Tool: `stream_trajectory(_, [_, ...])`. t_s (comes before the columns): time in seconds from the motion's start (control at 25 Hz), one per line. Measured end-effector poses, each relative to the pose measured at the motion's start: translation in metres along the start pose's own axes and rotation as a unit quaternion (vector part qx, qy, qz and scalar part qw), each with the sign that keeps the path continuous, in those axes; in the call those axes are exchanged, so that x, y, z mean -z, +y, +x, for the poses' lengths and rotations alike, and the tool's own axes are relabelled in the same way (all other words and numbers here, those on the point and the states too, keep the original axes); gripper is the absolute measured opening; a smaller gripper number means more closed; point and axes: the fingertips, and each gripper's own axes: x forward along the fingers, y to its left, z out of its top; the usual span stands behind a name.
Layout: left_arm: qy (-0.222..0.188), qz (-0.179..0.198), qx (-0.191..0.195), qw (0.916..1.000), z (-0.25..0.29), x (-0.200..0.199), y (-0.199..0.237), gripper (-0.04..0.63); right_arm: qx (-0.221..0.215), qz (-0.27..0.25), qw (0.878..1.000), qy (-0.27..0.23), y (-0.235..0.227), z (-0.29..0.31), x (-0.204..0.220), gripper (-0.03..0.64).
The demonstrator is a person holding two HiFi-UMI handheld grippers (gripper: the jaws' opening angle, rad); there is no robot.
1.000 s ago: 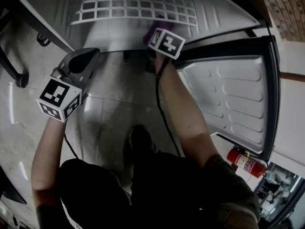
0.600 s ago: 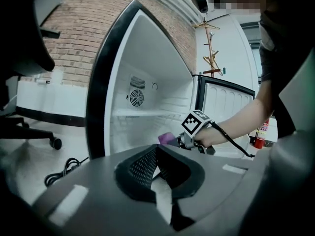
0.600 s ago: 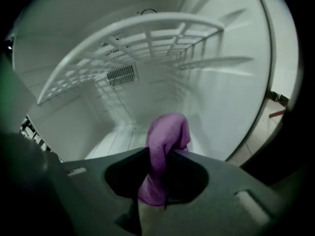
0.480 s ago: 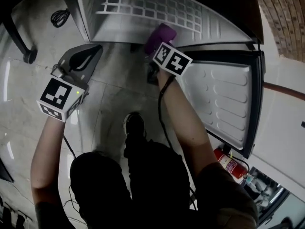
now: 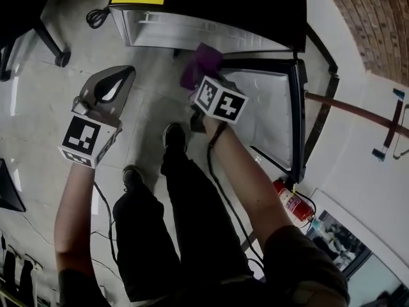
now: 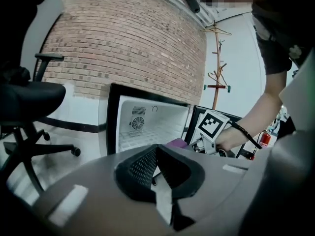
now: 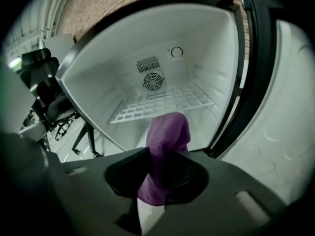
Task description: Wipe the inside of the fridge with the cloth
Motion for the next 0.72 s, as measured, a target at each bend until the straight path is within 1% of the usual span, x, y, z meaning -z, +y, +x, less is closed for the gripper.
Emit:
stream_trajectory(0.16, [0.005, -0.019, -0.007, 0.9998, -0.029, -0.039, -0.018, 0.017, -0.032, -0.019, 0.999, 0.024, 0.033, -0.057, 0.003, 0.08])
stream_trajectory(0.28, [0.007, -0.026, -0.01, 0.9996, -0.05, -0.069, -0.035, 0.017, -0.041, -0.041, 0.998, 0.039, 0.052, -0.097, 0.004, 0.08])
stream_trajectory(0.36, [0.006, -0.037, -0.014, 0.9992, -0.065, -0.089, -0.045, 0.017, -0.044, -0.051, 0.997, 0.04, 0.062, -0.126, -0.002, 0.08])
stream_trajectory(0.44, [0.007, -0.048, -0.019, 0.9986, -0.083, -0.105, -0.057, 0.017, -0.045, -0.058, 0.997, 0.033, 0.072, -0.156, -0.012, 0.08])
stream_trajectory(0.56, [0.011, -0.059, -0.022, 0.9979, -0.114, -0.126, -0.073, 0.017, -0.05, -0.059, 0.997, 0.005, 0.089, -0.199, -0.035, 0.08])
stream_trajectory(0.72, [0.012, -0.057, -0.018, 0.9982, -0.156, -0.155, -0.089, 0.017, -0.056, -0.045, 0.997, -0.025, 0.115, -0.249, -0.057, 0.08])
